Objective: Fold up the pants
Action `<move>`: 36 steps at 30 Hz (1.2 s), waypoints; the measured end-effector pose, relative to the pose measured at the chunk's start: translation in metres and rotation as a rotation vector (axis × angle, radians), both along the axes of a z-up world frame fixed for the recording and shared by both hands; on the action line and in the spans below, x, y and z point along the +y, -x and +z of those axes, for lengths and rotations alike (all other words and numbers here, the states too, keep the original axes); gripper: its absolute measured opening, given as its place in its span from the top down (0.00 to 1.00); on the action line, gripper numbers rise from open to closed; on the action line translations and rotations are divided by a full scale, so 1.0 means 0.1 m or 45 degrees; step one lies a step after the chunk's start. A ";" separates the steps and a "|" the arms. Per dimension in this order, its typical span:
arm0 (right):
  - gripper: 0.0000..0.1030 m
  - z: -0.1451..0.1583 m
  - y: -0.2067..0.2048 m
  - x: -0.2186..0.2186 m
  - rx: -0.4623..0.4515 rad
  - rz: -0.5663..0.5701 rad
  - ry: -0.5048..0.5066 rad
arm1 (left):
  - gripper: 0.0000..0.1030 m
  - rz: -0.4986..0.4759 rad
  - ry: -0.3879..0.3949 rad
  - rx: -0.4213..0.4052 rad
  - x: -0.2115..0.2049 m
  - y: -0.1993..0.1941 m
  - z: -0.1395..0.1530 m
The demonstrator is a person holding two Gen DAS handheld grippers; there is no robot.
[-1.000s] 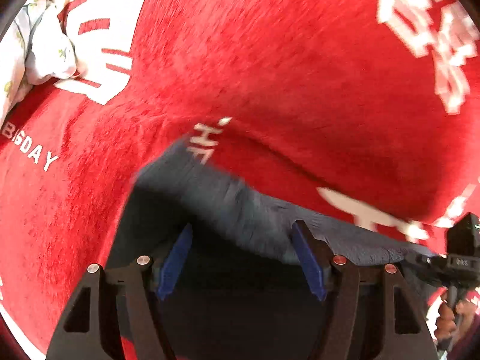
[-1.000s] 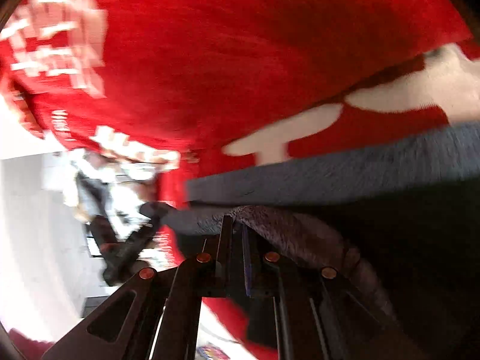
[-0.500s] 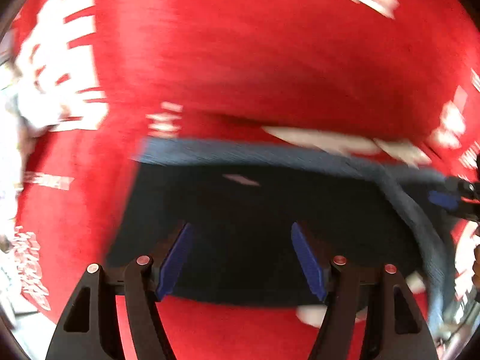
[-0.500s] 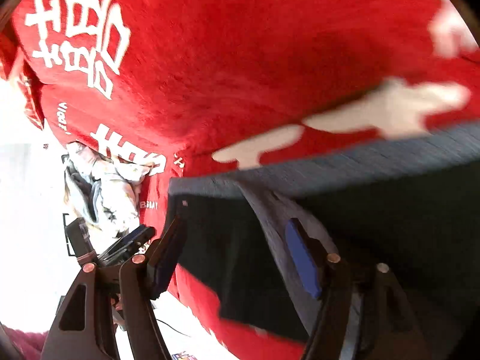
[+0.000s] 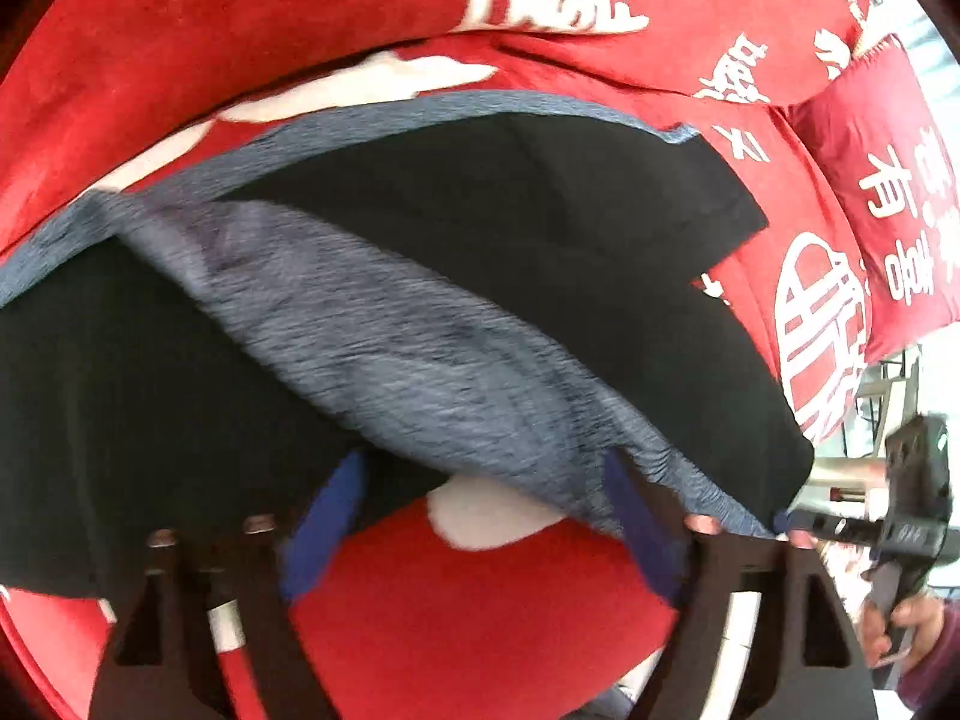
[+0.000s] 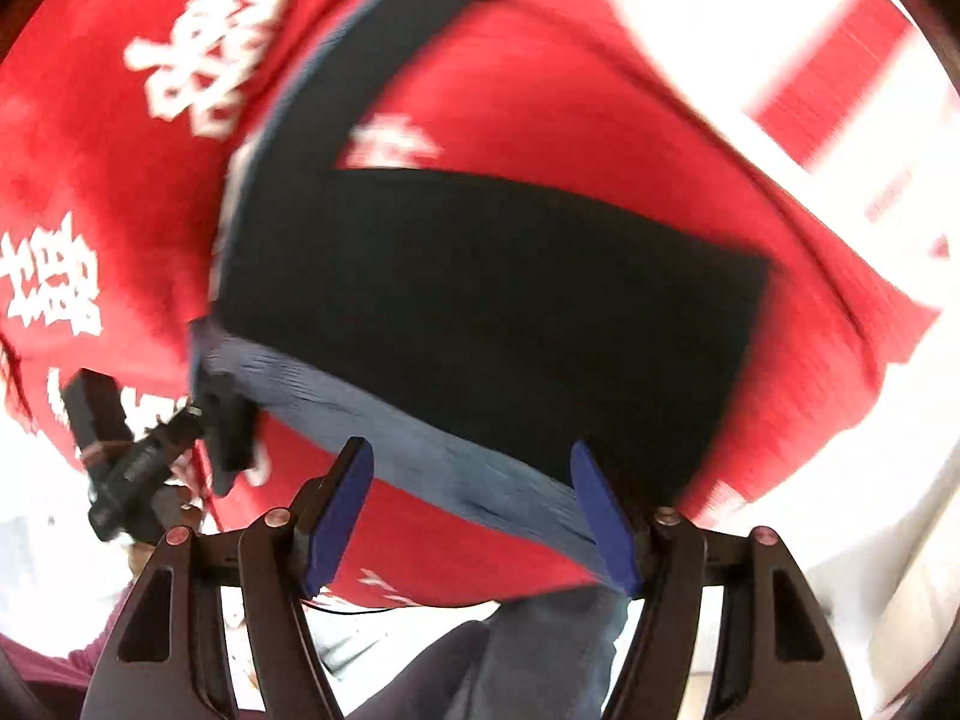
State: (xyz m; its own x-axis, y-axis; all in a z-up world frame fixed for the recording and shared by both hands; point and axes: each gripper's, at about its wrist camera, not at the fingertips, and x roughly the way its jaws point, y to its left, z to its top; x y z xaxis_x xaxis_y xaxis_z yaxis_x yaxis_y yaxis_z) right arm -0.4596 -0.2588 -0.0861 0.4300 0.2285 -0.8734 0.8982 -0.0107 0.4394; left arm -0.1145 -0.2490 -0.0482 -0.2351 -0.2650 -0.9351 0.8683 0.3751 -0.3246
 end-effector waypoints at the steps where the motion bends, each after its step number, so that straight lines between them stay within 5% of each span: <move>1: 0.30 -0.04 0.14 0.07 0.021 -0.032 0.008 | 0.17 -0.015 0.011 0.001 -0.03 0.05 0.01; 7: 0.30 -0.17 0.67 0.35 -0.017 -0.235 0.039 | 0.17 -0.026 0.032 -0.014 0.00 0.21 0.03; 12: 0.31 -0.37 0.71 0.52 -0.247 -0.294 -0.052 | 0.17 -0.013 0.039 -0.019 0.02 0.32 -0.04; 13: 0.41 -0.41 0.69 0.51 -0.304 -0.317 -0.079 | 0.17 -0.013 0.033 -0.013 0.02 0.34 -0.06; 15: 0.76 -0.42 0.63 0.50 -0.370 -0.347 -0.110 | 0.24 -0.024 0.025 0.058 0.03 0.39 -0.10; 16: 0.85 -0.39 0.57 0.48 -0.393 -0.339 -0.110 | 0.38 -0.030 0.014 0.085 0.02 0.42 -0.12; 18: 0.86 -0.24 0.47 0.38 -0.419 -0.293 -0.078 | 0.43 -0.039 -0.009 0.096 0.00 0.48 -0.13; 27: 0.86 0.49 0.02 -1.07 -0.610 -0.130 0.029 | 0.43 0.136 0.064 0.108 -0.54 0.34 0.27; 36: 0.84 0.24 -0.75 -2.59 -0.490 0.033 0.032 | 0.37 0.258 0.131 -0.135 -1.44 -0.14 0.49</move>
State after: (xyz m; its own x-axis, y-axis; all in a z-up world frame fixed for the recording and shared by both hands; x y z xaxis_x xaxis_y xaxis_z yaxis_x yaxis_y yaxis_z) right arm -0.3850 -0.5183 -0.0621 0.7217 0.2244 -0.6548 0.6675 0.0247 0.7442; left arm -0.1004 -0.3927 0.0009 -0.0693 -0.3920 -0.9174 0.8099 0.5149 -0.2811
